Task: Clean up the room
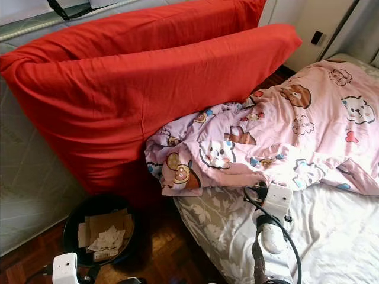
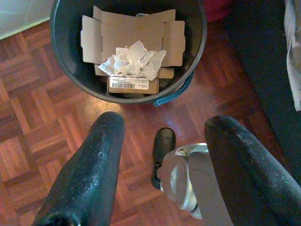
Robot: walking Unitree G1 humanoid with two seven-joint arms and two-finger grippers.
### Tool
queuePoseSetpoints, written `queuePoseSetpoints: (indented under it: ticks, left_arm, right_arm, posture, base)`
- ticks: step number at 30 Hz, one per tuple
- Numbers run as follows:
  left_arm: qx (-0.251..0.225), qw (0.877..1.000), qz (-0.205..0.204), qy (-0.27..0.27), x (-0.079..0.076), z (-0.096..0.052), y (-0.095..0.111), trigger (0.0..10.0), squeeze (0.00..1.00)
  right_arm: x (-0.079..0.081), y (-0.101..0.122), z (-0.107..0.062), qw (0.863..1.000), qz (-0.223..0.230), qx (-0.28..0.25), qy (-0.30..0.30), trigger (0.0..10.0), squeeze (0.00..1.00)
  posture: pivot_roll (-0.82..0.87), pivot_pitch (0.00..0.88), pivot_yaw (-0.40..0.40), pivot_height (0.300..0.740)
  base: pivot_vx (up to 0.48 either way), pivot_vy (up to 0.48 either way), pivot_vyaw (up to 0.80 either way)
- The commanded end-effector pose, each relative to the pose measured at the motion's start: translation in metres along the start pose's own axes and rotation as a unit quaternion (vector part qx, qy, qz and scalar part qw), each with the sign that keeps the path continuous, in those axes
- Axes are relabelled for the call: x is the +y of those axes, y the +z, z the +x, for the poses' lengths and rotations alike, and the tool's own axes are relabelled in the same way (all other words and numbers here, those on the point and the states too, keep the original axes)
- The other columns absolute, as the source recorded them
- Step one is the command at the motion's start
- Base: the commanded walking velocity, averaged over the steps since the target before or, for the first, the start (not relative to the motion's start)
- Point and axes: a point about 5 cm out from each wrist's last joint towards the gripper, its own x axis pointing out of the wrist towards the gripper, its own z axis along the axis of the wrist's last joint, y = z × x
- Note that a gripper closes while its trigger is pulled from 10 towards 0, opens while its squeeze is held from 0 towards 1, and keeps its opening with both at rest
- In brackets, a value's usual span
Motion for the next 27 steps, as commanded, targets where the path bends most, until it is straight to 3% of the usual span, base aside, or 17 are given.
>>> queuePoseSetpoints:
  ticks: [1,27]
  left_arm:
    - [0.027,1.000,0.008,0.007,0.008,-0.006,-0.014,10.0,0.00]
    - [0.078,0.997,-0.002,0.014,0.016,-0.013,-0.031,10.0,0.00]
  right_arm:
    - [-0.006,-0.004,-0.003,1.000,-0.004,0.004,-0.012,10.0,0.00]
    - [-0.001,-0.004,-0.003,1.000,-0.009,0.003,-0.017,10.0,0.00]
  posture:
    - [0.08,0.174,-0.023,0.740]
    - [0.08,0.199,-0.022,0.740]
  base:
    - [0.000,0.000,0.00]
    - [0.000,0.000,0.00]
